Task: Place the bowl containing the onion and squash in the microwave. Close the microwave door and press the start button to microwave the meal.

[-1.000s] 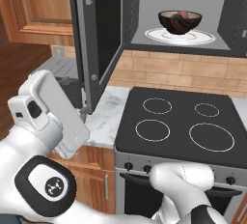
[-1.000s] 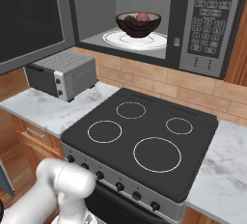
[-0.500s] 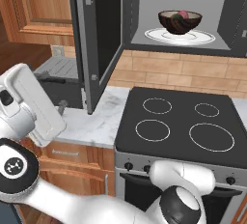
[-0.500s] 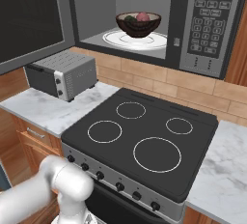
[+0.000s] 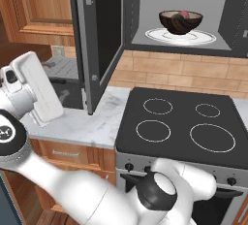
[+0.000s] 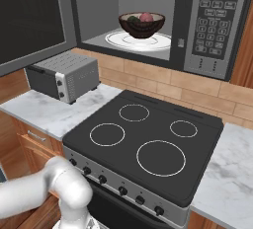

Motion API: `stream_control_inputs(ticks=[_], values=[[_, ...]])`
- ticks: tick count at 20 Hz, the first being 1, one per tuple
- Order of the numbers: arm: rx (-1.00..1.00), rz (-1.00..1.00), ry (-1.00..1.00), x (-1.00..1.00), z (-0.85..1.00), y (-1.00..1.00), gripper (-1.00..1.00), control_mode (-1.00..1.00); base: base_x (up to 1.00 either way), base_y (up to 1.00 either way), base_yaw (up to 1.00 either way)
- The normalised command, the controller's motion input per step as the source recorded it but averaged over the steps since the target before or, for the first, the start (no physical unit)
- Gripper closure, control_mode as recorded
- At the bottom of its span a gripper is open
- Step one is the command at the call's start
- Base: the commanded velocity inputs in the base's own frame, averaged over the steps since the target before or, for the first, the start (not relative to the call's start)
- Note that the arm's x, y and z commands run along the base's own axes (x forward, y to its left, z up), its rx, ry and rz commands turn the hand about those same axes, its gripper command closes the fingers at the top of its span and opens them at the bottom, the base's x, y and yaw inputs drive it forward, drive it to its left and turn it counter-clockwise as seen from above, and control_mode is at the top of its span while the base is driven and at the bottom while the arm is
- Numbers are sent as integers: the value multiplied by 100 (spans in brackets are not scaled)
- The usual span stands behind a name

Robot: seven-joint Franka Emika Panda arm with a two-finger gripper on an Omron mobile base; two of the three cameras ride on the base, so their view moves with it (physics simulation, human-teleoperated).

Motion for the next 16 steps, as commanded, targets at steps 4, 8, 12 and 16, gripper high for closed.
stream_control_inputs(ticks=[4,8,12,16], values=[[2,-31,4,36,-5,-66,-100,-100,0,0,0],[5,-31,1,11,0,-94,-100,-100,0,0,0],[6,-26,4,-2,0,-100,-100,-100,0,0,0],[4,-21,1,-32,0,-100,-100,-100,0,0,0]])
